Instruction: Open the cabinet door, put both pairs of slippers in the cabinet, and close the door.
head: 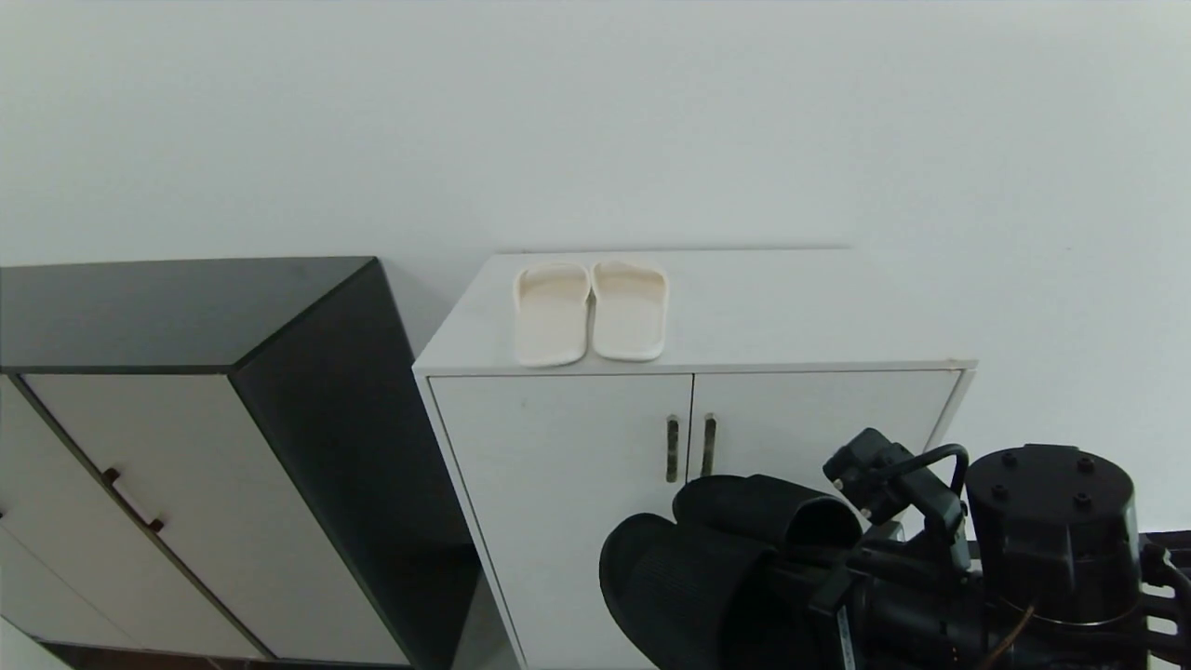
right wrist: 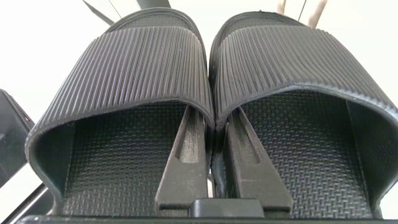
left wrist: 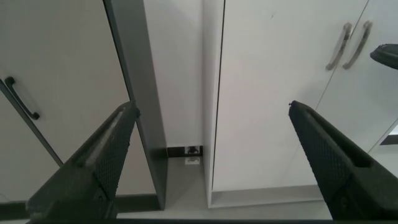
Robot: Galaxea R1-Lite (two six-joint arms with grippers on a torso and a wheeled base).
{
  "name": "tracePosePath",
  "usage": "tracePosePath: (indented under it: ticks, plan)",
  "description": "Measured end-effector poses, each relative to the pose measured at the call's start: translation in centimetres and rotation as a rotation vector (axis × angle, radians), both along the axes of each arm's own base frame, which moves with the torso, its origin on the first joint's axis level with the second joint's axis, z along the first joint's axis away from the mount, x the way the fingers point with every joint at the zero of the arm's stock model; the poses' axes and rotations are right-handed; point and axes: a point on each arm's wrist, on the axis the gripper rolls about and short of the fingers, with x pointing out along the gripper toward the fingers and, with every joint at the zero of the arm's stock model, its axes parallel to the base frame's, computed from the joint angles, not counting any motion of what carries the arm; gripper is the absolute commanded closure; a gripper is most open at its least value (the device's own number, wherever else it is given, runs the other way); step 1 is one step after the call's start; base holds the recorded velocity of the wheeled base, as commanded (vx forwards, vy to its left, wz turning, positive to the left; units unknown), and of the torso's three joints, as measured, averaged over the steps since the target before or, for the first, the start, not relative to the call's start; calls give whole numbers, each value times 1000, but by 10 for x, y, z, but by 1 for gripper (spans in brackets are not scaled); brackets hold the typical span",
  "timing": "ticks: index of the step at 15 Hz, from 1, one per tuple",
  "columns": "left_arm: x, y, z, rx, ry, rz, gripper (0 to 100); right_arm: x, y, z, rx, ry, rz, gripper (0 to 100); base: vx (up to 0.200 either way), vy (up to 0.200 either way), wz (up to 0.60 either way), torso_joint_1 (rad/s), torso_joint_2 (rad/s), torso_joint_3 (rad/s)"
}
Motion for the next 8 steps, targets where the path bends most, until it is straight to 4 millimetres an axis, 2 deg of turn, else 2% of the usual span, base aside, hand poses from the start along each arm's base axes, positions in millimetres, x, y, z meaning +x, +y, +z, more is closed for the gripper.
tracePosePath:
  ticks: [8]
  plan:
    - [0,0,0,2,0,-1,0,0,0,0,0,-2,0,100,0,0,0,-181,500,317]
